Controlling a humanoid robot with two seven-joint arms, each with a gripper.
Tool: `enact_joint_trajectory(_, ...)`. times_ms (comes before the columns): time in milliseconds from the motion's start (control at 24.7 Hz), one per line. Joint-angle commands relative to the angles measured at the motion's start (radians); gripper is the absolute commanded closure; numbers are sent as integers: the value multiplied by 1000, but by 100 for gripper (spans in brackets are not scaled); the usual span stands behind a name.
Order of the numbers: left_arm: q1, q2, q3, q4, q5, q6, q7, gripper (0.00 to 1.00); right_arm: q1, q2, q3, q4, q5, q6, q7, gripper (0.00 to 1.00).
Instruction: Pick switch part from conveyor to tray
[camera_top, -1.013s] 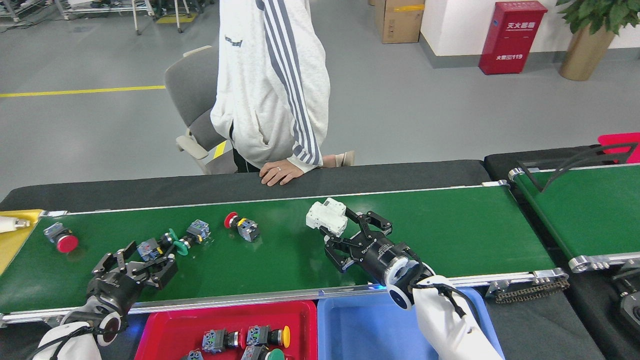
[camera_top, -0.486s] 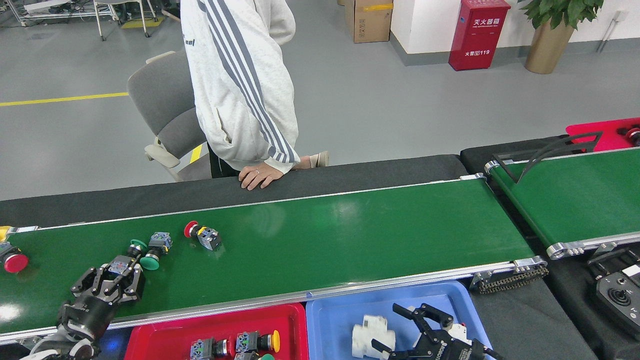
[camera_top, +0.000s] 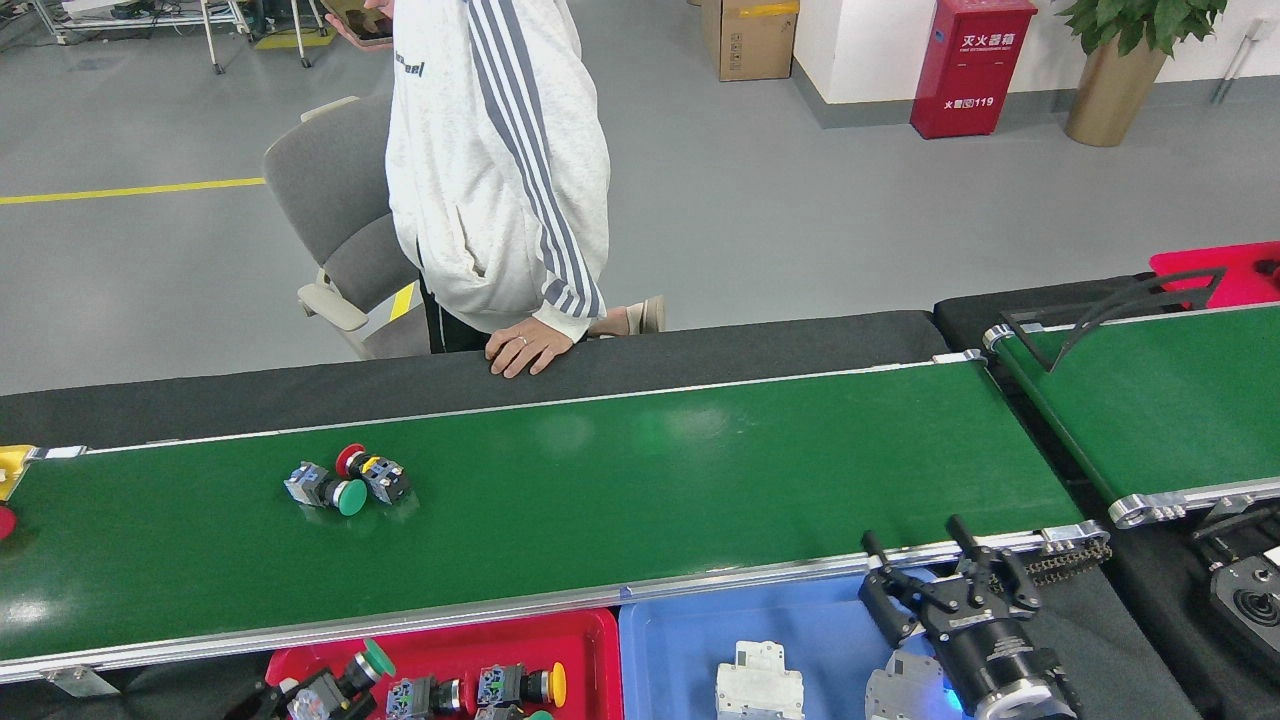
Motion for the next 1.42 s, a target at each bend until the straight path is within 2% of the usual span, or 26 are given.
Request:
enact_joint_trajectory(0,-2,-3,26,-15,4,-5,-4,1,7,-6,-2,-26,1,52,0,2)
enact_joint_trajectory(81,-2,-21,76,-23,4,-5,-5,1,26,-8,-2,-41,2,52,0,2)
enact_joint_trajectory(122,-2,-38,100,-27,4,36,-7,1,30,-8,-2,-55,2,52,0,2)
enact_joint_trajectory(203,-3,-78,152,-30,2,177,-8,1,32,-14,-2,-78,1,43,3,2)
enact_joint_trajectory(284,-6,-92,184,-26,-2,363,-8,1,30,-40,0,-83,1,17,6,2)
enact_joint_trajectory(365,-6,-84,186,-21,-2,449,-8,1,30,-54,6,-104,-1,-50,8,2)
enact_joint_trajectory(486,-8,-70,189,-21,-2,458,-10,1,65,-65,0,-178,-8,-185,20,2)
enact_joint_trajectory(608,-20,-56,189,-17,-5,463,-19,1,82,-60,-2,-196,-13,-238,24,2)
enact_joint_trajectory(770,-115,-26,203,-8,-4,480,-179,1,96,-60,4,-196,-13,-262,23,2)
enact_joint_trajectory(851,-204,-23,197,0,-5,532,-294,1,95,-57,4,-201,-13,-273,24,2)
enact_joint_trajectory(932,-253,-23,195,25,-5,569,-337,1,92,-54,4,-201,-13,-273,24,2)
enact_joint_trajectory(1053,-282,-17,197,85,-5,619,-341,1,87,-59,12,-201,-13,-276,23,2)
enact_joint_trajectory(1216,-308,33,201,163,-5,644,-341,1,85,-57,26,-199,-13,-325,23,2)
enact_joint_trajectory(1378,-393,62,198,262,-5,665,-341,1,87,-57,27,-199,-13,-331,23,2)
